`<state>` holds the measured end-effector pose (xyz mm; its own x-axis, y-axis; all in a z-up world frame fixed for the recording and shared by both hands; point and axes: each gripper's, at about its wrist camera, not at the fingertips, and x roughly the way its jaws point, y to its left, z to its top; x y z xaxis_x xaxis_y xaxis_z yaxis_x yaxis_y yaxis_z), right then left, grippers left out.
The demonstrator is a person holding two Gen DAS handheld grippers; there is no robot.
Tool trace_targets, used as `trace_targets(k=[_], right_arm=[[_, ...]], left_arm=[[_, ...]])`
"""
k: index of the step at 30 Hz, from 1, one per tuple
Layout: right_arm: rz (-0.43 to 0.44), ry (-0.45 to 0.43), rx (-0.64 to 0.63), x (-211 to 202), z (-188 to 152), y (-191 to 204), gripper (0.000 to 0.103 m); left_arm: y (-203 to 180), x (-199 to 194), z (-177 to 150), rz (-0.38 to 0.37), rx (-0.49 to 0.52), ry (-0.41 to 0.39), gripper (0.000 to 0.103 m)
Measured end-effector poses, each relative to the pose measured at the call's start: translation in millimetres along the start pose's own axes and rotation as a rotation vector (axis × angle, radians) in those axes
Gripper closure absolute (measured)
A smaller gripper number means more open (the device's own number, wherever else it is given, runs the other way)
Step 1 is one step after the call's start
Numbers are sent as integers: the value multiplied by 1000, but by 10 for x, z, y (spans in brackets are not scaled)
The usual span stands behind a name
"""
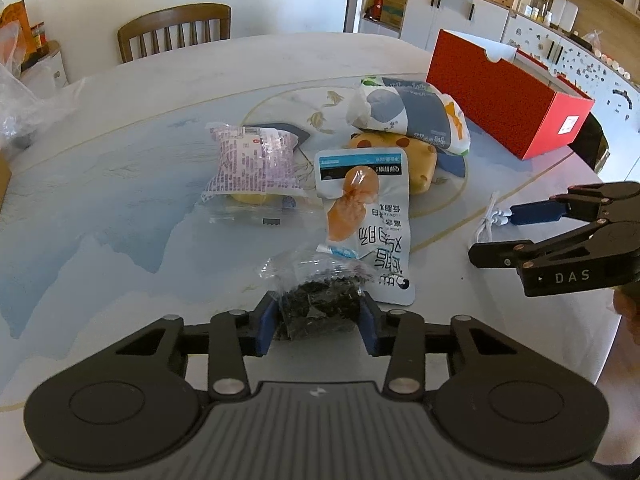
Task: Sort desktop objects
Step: 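Grasp the clear bag of black snacks with the left gripper while the right grasps the white USB cable, then carry the black snack bag and USB cable into the red shoebox and release both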
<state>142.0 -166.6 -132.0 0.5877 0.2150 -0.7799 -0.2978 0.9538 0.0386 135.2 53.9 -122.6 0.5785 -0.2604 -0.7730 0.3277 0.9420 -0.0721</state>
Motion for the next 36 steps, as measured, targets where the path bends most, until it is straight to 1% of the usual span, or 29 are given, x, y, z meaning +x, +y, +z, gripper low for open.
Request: trace_targets(k=[8, 19, 25, 29, 36], right_arm=[[3, -24, 35, -118, 29, -78, 31], [2, -65, 77, -421, 73, -228, 31], [-7, -97, 98, -623, 106, -367, 31], [-29, -122, 79, -769, 141, -478, 31], [-46, -151, 113, -961, 207, -848, 31]], left_arm=[[20, -134, 91, -38, -50, -14, 62], [-174, -273, 297, -87, -55, -20, 63], [-378, -277, 474, -122, -29, -32, 62], [-552, -251, 640, -132, -12, -40, 62], [-923, -150, 963, -174, 10, -55, 62]])
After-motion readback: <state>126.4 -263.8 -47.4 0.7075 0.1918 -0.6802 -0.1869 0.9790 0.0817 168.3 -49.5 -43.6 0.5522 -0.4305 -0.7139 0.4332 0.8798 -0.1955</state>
